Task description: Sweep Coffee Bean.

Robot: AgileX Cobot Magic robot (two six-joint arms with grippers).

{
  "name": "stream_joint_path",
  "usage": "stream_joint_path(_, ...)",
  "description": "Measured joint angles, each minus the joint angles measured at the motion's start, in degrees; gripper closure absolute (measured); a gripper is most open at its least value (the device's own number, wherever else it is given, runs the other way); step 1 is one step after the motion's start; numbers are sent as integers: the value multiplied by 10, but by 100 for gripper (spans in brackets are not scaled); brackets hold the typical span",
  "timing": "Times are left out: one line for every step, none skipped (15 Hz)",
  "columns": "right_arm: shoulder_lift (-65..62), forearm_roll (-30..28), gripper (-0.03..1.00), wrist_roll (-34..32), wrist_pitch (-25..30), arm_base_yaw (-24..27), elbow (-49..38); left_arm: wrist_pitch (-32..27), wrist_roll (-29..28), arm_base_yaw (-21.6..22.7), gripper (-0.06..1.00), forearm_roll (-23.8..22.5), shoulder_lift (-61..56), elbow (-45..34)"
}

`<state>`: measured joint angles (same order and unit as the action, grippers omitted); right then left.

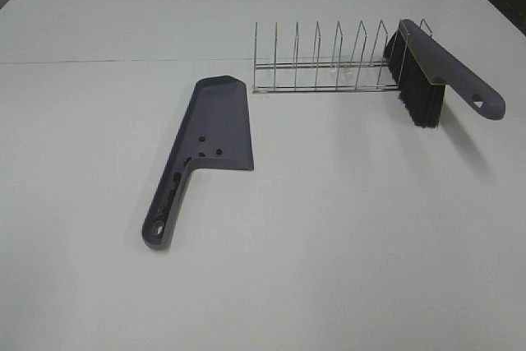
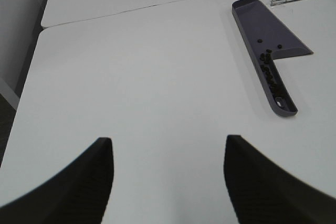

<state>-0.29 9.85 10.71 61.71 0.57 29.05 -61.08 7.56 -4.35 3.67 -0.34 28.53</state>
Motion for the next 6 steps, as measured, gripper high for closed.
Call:
stream_joint_path(0, 0, 23, 0, 0, 0, 0, 0, 0, 0, 38, 0, 0, 0)
stream_joint_path(0, 0, 23, 0, 0, 0, 0, 0, 0, 0, 38, 0, 0, 0)
stream_joint_path(0, 0, 23, 0, 0, 0, 0, 0, 0, 0, 38, 0, 0, 0)
stream_joint_path(0, 0, 23, 0, 0, 0, 0, 0, 0, 0, 38, 0, 0, 0)
stream_joint_path(0, 0, 23, 0, 0, 0, 0, 0, 0, 0, 38, 0, 0, 0)
stream_joint_path(0, 0, 23, 0, 0, 0, 0, 0, 0, 0, 38, 0, 0, 0)
